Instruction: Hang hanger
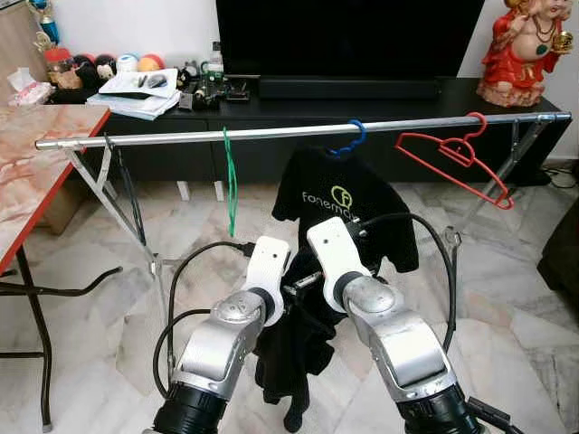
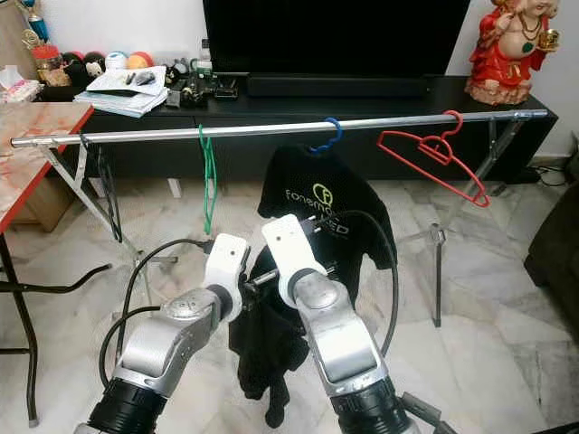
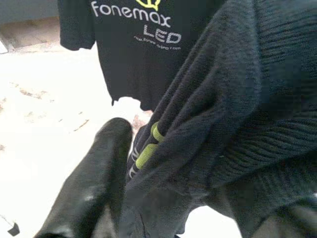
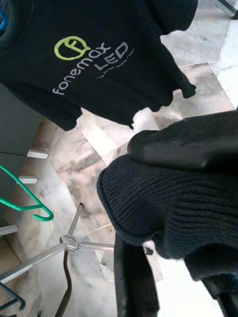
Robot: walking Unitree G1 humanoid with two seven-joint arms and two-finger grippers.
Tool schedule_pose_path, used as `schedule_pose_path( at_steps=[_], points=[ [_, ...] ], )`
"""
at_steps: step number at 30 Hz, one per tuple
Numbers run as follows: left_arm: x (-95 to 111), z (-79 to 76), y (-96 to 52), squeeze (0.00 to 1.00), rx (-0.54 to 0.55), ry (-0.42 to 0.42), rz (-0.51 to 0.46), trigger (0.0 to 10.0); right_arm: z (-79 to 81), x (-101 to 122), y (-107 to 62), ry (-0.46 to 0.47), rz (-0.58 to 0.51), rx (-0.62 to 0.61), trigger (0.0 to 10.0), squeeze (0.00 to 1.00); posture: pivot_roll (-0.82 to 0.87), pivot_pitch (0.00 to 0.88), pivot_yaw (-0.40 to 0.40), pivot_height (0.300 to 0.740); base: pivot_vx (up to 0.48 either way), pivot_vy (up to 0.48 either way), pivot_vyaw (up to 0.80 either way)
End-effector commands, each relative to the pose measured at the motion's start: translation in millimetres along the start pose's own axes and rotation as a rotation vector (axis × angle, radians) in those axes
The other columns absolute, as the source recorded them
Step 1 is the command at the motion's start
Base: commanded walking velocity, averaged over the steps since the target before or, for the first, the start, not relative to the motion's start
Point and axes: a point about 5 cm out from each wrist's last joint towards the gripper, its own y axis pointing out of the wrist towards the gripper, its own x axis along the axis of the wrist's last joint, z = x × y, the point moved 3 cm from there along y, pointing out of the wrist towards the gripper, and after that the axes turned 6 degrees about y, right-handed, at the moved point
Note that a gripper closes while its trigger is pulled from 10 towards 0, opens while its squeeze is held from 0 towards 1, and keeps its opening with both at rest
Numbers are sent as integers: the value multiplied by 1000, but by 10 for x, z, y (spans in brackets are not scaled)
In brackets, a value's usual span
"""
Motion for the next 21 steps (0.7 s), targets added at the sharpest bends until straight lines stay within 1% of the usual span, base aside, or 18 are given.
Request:
schedule_pose_path(
  at_steps=[1, 21],
  points=[
    [-40, -1, 8, 0, -1, -1, 10, 0, 10, 126, -51, -3, -55, 5, 10000, 0, -66, 76, -2, 740, 0, 0, 0],
    [-92, 45, -13, 0, -7, 26, 29, 0, -28, 109, -60, -2, -50, 0, 10000, 0, -66, 87, -4, 740, 0, 0, 0]
  ],
)
